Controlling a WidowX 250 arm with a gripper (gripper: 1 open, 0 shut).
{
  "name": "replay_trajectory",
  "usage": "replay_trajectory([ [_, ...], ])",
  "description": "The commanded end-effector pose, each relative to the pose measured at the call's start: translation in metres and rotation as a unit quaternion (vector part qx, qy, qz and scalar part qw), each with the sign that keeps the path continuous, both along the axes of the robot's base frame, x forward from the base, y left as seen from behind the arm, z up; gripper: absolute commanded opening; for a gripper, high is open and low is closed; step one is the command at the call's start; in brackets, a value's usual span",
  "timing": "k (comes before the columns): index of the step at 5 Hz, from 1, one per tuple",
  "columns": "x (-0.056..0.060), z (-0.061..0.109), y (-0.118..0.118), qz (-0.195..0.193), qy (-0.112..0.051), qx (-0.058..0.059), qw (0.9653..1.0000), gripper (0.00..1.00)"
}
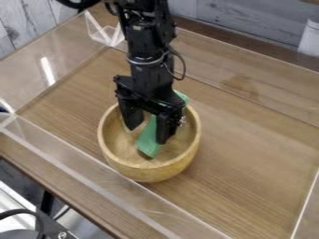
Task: Remove the green block from inside the brown bowl and put it on the table
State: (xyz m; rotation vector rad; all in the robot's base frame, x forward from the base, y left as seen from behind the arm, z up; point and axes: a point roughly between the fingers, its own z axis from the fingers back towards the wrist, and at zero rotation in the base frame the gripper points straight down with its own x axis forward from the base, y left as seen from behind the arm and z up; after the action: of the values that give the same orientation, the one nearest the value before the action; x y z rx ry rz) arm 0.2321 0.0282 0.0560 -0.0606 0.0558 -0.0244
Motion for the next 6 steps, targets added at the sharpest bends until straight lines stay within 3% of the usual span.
replay_trajectory([
  [1,0.005,0.005,0.002,0.000,-0.015,0.002,0.9999,1.00],
  [2,0.005,0.002,0.002,0.002,-0.014,0.001,0.9999,0.00],
  [6,0.006,0.017,0.003,0.009,-0.019,-0.007,0.9998,0.00],
])
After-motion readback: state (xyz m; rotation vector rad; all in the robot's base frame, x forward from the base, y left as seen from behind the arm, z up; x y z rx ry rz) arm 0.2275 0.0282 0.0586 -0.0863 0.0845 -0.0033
